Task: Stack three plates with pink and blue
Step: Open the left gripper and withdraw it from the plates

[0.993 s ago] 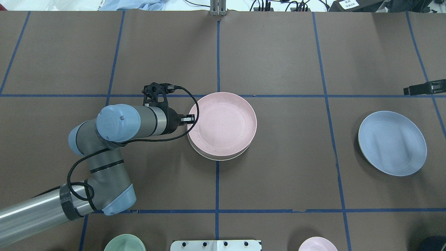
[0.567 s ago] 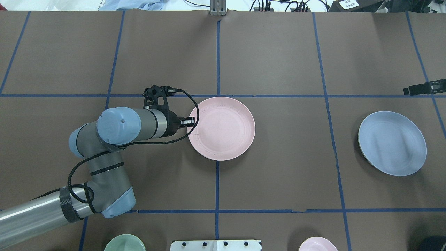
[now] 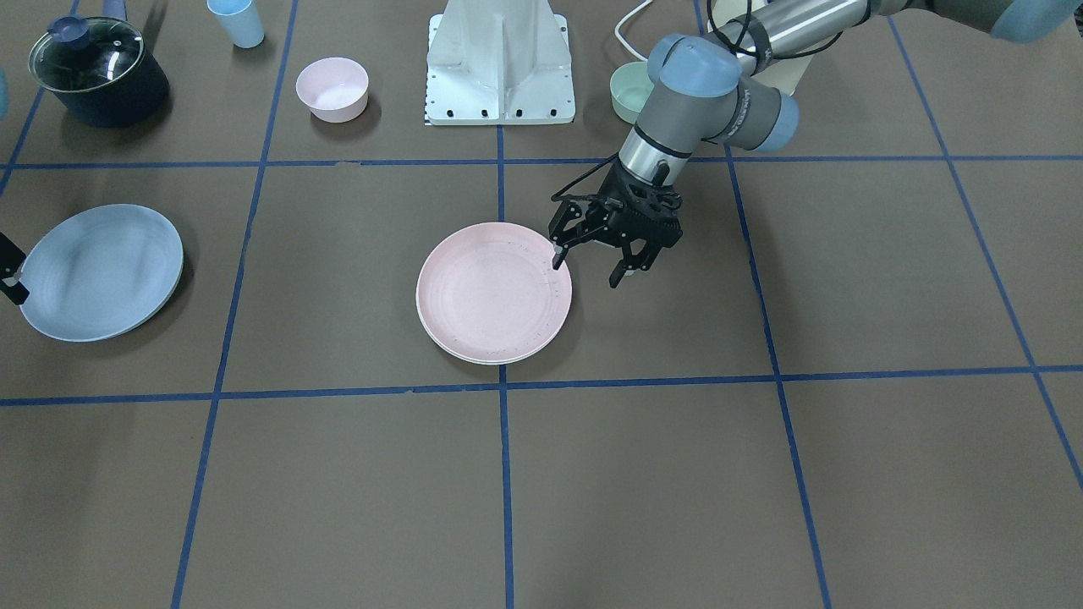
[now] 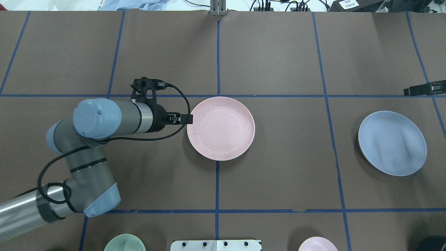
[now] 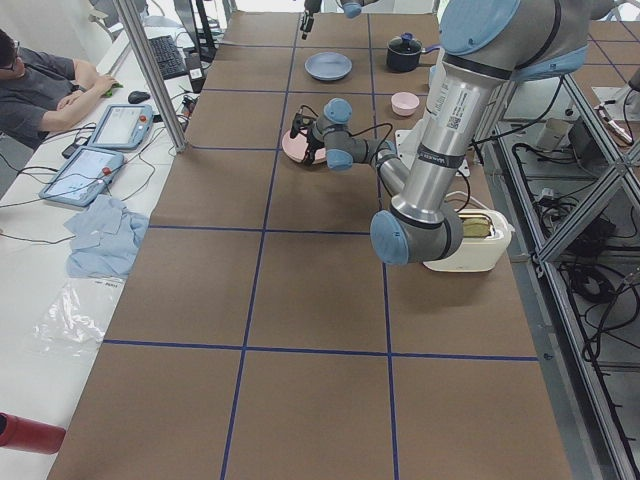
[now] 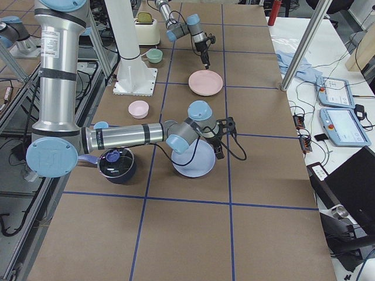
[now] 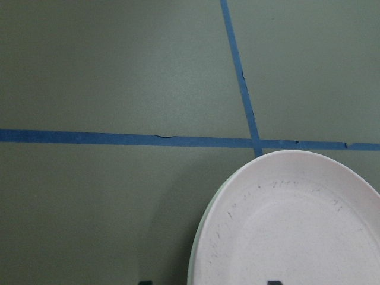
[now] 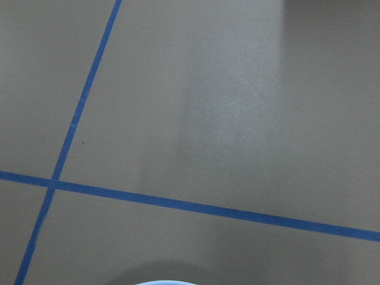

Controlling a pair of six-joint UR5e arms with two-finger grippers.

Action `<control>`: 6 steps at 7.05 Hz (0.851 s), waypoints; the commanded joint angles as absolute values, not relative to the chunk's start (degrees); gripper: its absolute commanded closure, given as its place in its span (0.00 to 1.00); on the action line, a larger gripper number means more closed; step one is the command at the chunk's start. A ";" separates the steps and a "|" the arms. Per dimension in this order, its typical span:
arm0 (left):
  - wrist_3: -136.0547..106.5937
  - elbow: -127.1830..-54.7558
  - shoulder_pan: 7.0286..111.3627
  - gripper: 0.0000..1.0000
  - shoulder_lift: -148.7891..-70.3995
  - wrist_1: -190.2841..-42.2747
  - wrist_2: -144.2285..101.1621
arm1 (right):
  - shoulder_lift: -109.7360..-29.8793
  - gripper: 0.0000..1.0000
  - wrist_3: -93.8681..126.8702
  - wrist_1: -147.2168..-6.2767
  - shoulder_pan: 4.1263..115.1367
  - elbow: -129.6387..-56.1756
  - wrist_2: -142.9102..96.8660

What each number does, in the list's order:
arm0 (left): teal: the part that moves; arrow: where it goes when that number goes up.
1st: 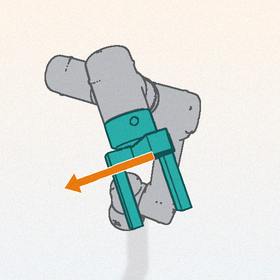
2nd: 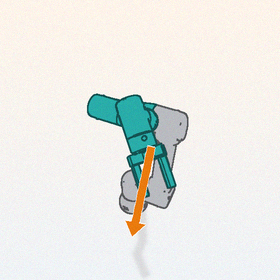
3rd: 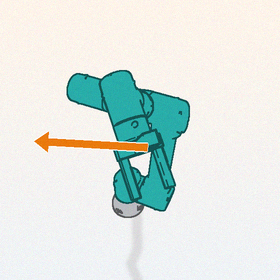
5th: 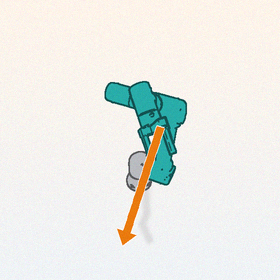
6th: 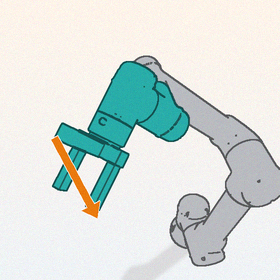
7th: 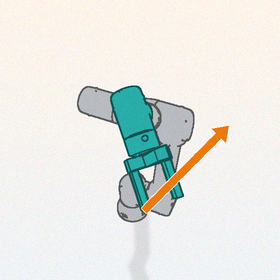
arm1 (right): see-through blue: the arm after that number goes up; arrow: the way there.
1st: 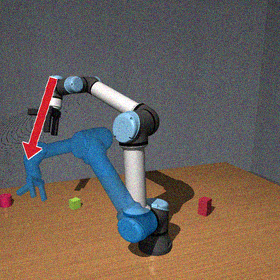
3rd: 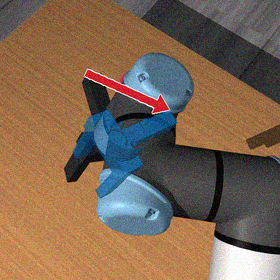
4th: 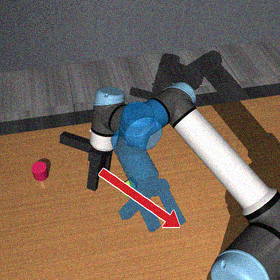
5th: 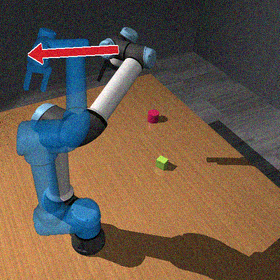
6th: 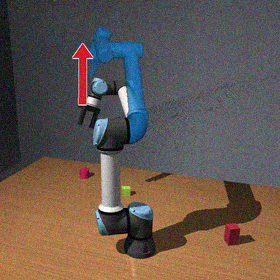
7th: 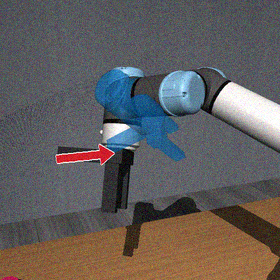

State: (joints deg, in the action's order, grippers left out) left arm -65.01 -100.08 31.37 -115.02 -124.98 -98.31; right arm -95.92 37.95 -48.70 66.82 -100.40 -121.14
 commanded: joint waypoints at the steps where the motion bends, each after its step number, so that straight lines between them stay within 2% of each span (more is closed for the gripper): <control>1: -48.96 -112.36 41.69 0.00 -110.93 -109.24 -109.82 | -98.51 0.00 40.16 -47.82 65.40 -100.81 -121.11; 3: -23.25 -113.91 56.70 0.00 -104.81 -104.07 -118.61 | -105.87 0.00 40.34 -39.68 63.46 -100.72 -121.03; 4: -7.80 -111.99 65.74 0.00 -101.02 -103.98 -121.00 | -108.61 0.01 42.08 -37.29 62.24 -100.46 -120.68; 5: 6.10 -106.75 74.18 0.00 -99.68 -104.32 -125.72 | -109.94 0.02 45.84 -33.96 59.53 -100.20 -119.54; 6: 13.72 -103.13 78.44 0.00 -99.58 -104.67 -127.16 | -110.30 0.03 46.23 -33.75 56.80 -99.85 -116.66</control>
